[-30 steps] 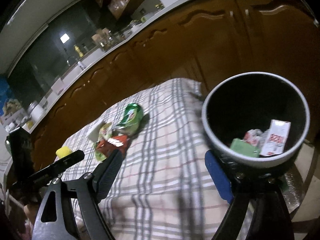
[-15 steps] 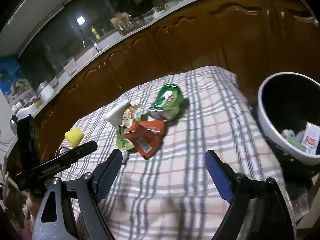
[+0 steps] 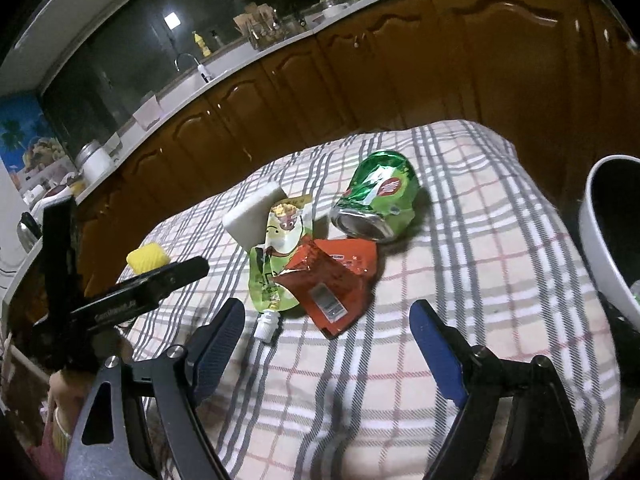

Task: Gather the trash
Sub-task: 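Grasp white sponge with left tool while right tool grasps orange wrapper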

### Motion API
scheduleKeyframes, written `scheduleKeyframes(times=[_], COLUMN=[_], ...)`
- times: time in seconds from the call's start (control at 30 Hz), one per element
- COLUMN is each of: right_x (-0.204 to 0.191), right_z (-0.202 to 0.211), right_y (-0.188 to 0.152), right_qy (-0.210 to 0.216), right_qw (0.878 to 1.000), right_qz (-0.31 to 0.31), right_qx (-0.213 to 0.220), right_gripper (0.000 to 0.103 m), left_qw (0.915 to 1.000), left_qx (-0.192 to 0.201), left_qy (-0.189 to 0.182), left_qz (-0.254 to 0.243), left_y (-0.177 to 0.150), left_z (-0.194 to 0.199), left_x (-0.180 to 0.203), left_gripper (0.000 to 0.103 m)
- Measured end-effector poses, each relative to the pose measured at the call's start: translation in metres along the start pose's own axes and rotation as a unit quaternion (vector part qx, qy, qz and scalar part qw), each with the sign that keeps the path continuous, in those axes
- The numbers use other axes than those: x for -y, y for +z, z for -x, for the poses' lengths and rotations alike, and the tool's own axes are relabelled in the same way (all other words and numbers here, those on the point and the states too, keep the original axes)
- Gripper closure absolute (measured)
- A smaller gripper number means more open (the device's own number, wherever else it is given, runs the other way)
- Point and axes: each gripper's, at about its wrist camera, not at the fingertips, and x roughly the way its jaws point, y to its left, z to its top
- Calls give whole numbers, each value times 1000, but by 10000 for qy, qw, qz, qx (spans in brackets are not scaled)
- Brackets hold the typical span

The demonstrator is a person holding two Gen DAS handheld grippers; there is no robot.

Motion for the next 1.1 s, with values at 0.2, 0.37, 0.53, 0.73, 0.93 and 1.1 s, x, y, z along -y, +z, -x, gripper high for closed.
scheduleKeyframes(times=[0.2, 0.37, 0.53, 0.73, 0.93, 1.1], right_x=[-5, -5, -1, 2, -2, -8], right_z=[-14, -29, -42, -42, -28, -21], right_y=[7, 13, 15, 13, 8, 12], right_qy=[-12, -42, -30, -141, -100, 165], right_qw=[10000, 9999, 9999, 9997, 9998, 9998], right_qz=[71, 61, 2, 13, 140, 98], right_qx=[-41, -83, -146, -209, -139, -25], right_gripper=[18, 21, 42, 96, 100, 44], left_qw=[9998, 9994, 9987, 9978, 9991, 9997], left_qx=[-28, 17, -99, -160, 32, 241], left_qy=[-84, -168, -184, -57, -16, -10], left_qz=[-161, -288, -473, -636, -422, -76], left_y=[21, 39, 44, 37, 28, 18], left_z=[-24, -44, -64, -70, -45, -15], left_x=[-12, -15, -8, 0, -10, -23], left_gripper=[28, 28, 28, 67, 68, 68])
